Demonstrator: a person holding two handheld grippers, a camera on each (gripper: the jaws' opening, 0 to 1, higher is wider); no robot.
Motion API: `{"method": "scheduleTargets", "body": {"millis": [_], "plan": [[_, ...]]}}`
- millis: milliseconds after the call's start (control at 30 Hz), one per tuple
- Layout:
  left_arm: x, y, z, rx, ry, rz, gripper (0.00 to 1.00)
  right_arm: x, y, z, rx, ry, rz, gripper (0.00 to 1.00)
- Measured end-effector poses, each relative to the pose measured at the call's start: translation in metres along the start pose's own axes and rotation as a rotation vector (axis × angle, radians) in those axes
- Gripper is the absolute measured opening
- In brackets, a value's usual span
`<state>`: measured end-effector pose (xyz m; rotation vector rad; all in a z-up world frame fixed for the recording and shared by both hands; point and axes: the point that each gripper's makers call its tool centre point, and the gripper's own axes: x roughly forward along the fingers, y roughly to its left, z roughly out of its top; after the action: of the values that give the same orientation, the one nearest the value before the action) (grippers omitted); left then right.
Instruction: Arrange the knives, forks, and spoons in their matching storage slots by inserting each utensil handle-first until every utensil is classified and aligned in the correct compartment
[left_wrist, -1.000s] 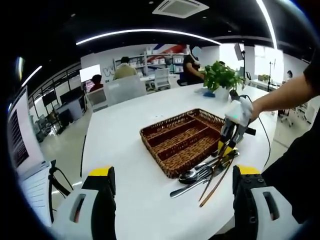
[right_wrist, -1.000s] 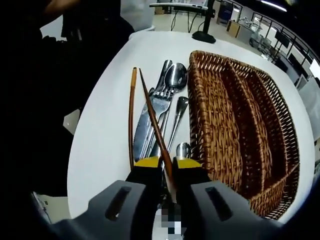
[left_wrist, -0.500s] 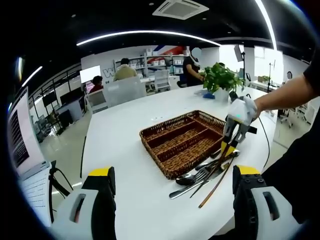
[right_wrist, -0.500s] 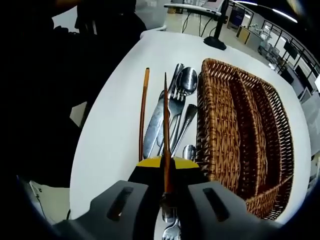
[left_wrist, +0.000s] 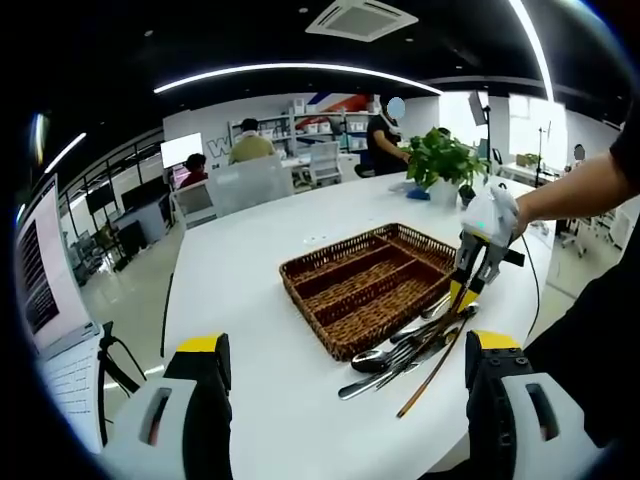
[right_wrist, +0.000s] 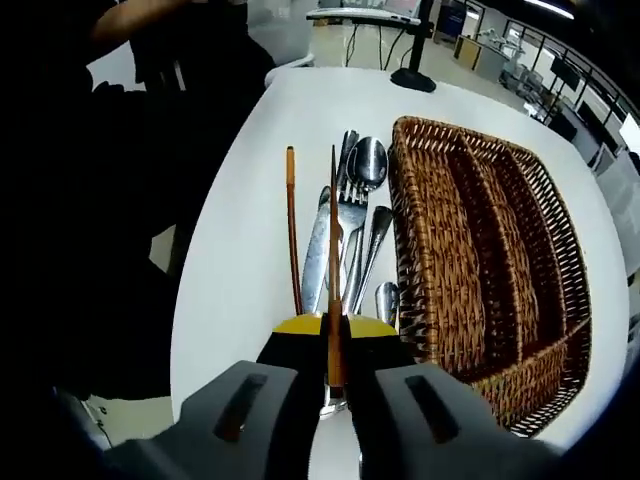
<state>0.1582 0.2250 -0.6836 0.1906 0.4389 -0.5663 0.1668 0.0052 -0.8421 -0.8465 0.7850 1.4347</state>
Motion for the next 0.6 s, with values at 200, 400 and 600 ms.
{"method": "scheduleTargets", "body": {"millis": [200,400,600], "plan": [[0.001,-0.002,0.002,0.001,-0.004,-0.005,0.99,-0.002,0.009,0.001,0.028,0.001,-0.001,0.03],[0.001,-0.002,0.000,0.003,0.000,-0.005,0.99,-0.006,0.012,0.010,0.041,-0.043,-0.013,0.03],[0.001,-0.002,0.002,0.006,-0.002,-0.007,0.99,-0.011,0.013,0.017,0.019,-0.064,-0.019,0.03]]}}
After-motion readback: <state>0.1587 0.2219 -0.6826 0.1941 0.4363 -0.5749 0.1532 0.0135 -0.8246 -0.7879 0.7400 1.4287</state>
